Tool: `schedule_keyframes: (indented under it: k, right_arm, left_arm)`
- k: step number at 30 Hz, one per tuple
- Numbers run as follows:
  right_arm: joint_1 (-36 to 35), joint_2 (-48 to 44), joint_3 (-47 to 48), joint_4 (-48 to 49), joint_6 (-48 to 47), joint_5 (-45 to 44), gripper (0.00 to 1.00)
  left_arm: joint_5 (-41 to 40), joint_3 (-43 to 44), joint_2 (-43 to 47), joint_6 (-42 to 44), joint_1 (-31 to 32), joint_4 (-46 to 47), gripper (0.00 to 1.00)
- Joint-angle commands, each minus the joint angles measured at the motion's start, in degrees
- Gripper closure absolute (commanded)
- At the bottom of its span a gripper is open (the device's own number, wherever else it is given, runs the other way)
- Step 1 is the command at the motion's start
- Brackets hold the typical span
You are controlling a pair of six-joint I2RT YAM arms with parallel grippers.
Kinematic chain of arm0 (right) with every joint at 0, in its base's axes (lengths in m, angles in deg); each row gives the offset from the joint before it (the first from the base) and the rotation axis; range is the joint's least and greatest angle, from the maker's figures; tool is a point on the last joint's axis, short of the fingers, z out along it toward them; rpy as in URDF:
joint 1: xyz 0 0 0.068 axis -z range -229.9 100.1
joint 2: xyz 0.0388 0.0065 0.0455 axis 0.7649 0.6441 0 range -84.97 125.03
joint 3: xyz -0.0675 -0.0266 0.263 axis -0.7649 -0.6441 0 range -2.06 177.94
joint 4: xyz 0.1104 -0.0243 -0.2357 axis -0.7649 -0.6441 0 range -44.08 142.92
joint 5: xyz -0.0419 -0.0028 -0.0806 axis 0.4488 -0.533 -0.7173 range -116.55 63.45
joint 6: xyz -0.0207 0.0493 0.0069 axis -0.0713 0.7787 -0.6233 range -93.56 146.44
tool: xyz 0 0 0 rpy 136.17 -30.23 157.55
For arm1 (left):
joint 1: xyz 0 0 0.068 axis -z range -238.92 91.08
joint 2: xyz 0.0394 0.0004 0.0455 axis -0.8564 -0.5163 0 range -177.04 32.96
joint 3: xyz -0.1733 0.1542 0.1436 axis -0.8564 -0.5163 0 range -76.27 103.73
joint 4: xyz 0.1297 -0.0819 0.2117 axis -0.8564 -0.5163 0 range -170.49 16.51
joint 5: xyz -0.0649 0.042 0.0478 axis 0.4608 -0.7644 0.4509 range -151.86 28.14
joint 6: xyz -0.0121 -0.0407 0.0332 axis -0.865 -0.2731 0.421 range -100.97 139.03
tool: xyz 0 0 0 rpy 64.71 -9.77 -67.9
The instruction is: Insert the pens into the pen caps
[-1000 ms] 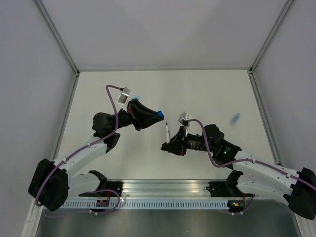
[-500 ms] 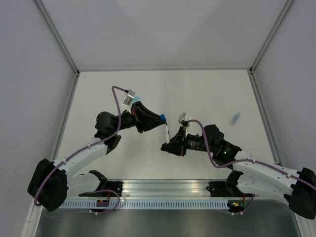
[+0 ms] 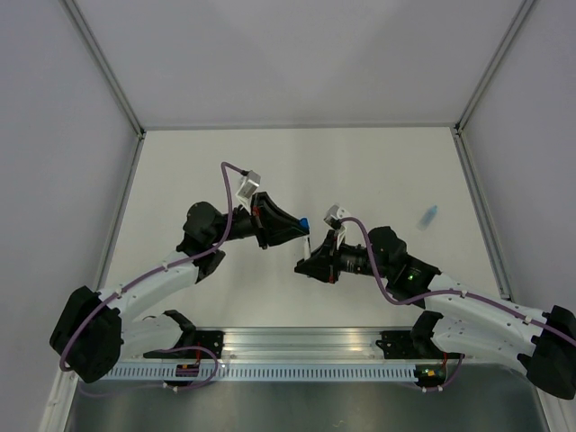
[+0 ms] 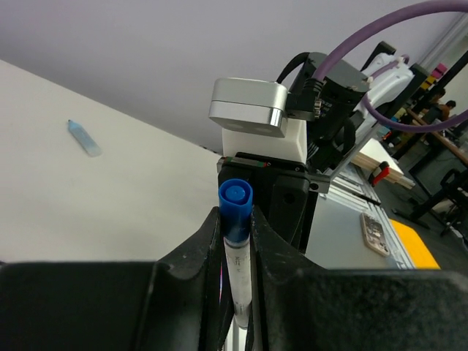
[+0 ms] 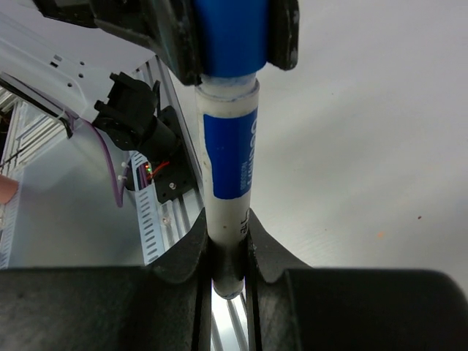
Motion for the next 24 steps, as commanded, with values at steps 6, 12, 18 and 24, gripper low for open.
schedule_keyframes:
  k: [6,12,18,24]
  right_arm:
    - [-0.2,-1.0,2.6,-0.3,-1.7,-5.2,1.00]
    - [-0.3,-2.7,1.6,1.0,-2.6,-4.5,1.00]
    - [-0.3,-1.0,2.1,1.5,-3.3,-1.3,1.00]
    - [-0.5,-1.8,1.7,1.8,-3.6,-0.9,1.00]
  left_arm:
    - [0.3,-4.4,4.5,11.8,2.6,-10.5,0.98]
    - [-1.3,-6.5,5.2,9.6,2.8,-9.5,0.91]
    - [0.2,-8.8,4.9,0.2,2.8,1.9,0.73]
    - [1.2,-7.9,4.1,-4.1,2.9,4.9,0.70]
